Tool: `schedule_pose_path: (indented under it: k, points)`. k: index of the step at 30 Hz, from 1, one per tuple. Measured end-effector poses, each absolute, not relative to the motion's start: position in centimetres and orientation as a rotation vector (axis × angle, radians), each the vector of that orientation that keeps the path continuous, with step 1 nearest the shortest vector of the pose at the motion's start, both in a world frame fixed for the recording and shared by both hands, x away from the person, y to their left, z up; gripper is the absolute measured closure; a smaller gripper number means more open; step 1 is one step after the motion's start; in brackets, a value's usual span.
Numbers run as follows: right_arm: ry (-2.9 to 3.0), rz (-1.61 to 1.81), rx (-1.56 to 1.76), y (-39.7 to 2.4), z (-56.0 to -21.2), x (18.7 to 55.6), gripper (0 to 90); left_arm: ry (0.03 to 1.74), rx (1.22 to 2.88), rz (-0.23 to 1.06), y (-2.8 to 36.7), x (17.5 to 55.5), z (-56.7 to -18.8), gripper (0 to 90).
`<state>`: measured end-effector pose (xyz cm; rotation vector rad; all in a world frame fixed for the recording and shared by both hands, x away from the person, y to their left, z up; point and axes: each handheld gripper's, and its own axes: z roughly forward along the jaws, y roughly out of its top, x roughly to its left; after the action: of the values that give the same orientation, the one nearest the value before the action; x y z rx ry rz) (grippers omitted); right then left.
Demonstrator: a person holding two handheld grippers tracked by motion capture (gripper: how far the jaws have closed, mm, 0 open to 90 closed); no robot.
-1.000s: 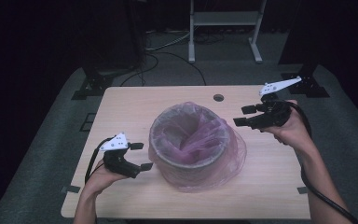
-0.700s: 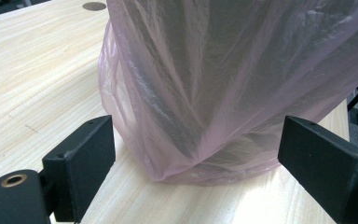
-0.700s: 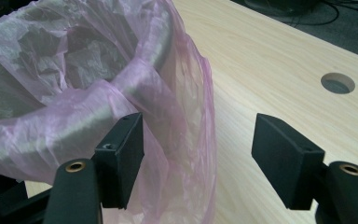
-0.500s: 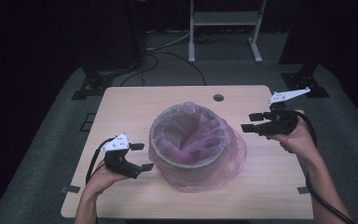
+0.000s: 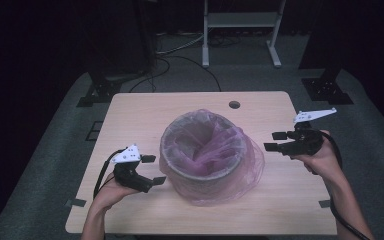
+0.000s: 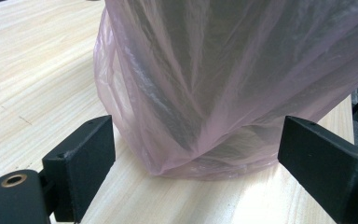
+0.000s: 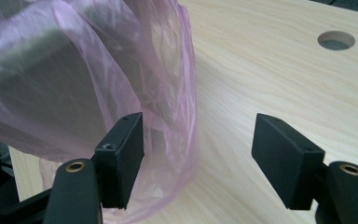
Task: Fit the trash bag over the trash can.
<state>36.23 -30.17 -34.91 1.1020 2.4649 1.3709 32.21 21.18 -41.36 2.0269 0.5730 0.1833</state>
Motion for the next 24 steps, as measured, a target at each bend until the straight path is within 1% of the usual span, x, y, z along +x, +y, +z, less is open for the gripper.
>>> schedule_pose_path:
  k: [14,24]
  points:
    - [2.435,1.406,1.194,-31.9,-39.7,34.8,33.3,0.6,2.027,0.185,21.7,32.0,-42.2,9.8]
    - [2.407,1.413,1.23,-32.8,-42.2,33.3,33.4,0.609,2.03,0.189,22.1,31.9,-43.0,9.8]
